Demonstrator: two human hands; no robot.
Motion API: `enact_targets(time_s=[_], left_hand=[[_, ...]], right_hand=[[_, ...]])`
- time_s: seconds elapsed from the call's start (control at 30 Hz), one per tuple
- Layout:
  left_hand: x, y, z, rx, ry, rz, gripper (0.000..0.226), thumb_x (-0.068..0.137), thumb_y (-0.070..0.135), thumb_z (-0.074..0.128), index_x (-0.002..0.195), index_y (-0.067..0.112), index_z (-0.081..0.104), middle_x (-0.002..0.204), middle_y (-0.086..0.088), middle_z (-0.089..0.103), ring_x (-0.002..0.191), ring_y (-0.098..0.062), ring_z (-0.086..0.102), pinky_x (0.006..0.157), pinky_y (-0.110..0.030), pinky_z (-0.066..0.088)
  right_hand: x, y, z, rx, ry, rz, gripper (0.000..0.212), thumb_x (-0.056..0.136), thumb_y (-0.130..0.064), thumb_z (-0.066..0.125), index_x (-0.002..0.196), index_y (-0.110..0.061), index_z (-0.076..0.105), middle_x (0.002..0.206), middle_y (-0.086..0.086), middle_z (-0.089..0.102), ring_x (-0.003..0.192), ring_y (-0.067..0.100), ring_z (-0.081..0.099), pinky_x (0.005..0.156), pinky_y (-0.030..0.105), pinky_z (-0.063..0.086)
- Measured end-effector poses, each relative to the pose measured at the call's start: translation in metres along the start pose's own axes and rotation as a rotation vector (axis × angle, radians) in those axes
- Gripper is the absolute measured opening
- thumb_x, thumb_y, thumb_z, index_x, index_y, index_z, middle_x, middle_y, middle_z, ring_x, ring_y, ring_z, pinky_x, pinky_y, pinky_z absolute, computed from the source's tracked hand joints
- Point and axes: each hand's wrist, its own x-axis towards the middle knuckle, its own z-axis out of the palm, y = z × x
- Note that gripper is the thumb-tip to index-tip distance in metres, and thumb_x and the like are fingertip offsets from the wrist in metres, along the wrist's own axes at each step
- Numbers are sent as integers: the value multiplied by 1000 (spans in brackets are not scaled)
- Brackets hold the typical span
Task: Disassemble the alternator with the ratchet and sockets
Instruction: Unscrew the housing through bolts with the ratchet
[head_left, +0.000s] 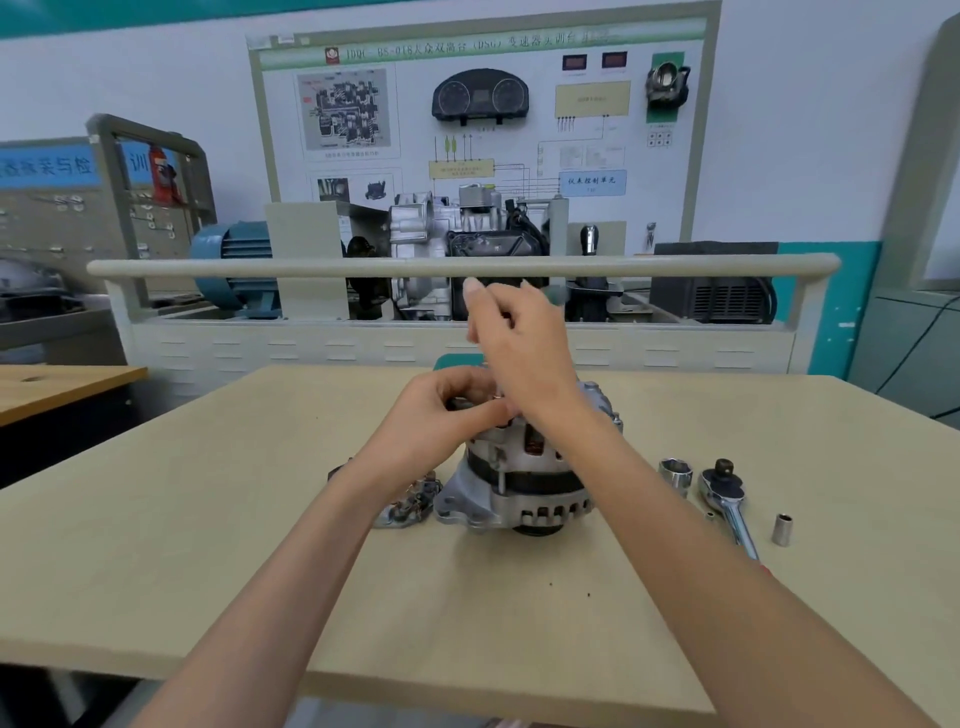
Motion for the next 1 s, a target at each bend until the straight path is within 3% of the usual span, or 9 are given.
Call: enact_targets(time_s=[0.13,0.23,0.37,0.47,0.6,0.7,0.83,0.9,1.0], left_hand=[[-1,0,-3,-45,-49,-15,11,82,16,70,89,25,72,89,0,74,84,-11,69,77,-20,55],[0,1,-3,-15,-50,-31,8,82,14,70,86,21,71,83,1,74,80,-9,68,75,-20,55],[-2,5,-1,5,-42,-22,10,83,-1,65,81,9,66,75,-9,68,70,-12,63,67,-22,53],[-1,6,3,98,42,-25,31,79,-17,53,61,9,53,49,10,55,47,3,45,49,-10,36],[1,3,4,159,93,-46,32,79,-18,46,57,6,45,44,7,41,39,0,31,40,-10,24],[0,1,2,121,68,-46,11,79,-13,48,72,-9,56,56,-8,46,49,-2,35,49,-18,31],[0,3,1,51,-6,-36,9,83,4,61,81,9,68,74,-12,68,68,-11,59,66,-27,49],[0,1,-1,48,-31,-30,8,86,15,64,86,12,71,86,-10,71,74,-10,63,74,-25,52],[-1,-1,-3,27,-32,-33,9,87,19,64,90,20,73,90,-4,73,80,-10,66,76,-21,53]], right_hand=[[12,4,-3,604,-152,295,55,96,-18,39,42,-10,43,50,2,50,69,11,60,87,28,43],[15,4,-4,719,-199,356,54,94,-15,37,40,-12,41,49,3,52,73,12,61,85,28,43],[-3,-4,0,121,-21,91,47,98,-15,40,53,-5,48,55,2,48,70,25,56,76,33,43],[-19,-9,10,-610,177,-35,31,98,-15,35,82,-3,60,79,8,55,84,26,50,100,38,34],[-29,-15,16,-814,247,-50,27,82,-2,32,91,-4,58,87,11,54,88,30,48,101,40,30],[-20,-13,17,-523,225,-74,22,87,-14,42,69,-8,54,71,4,50,75,23,43,82,33,30],[-4,-6,7,335,108,62,45,89,-18,39,45,-11,36,45,-1,34,49,11,33,61,27,32],[3,0,-2,747,-11,206,59,96,-18,29,38,-11,37,41,0,37,48,12,38,64,21,44],[7,0,-6,976,-50,310,66,97,-20,23,32,-16,37,37,0,39,51,17,41,69,15,50]])
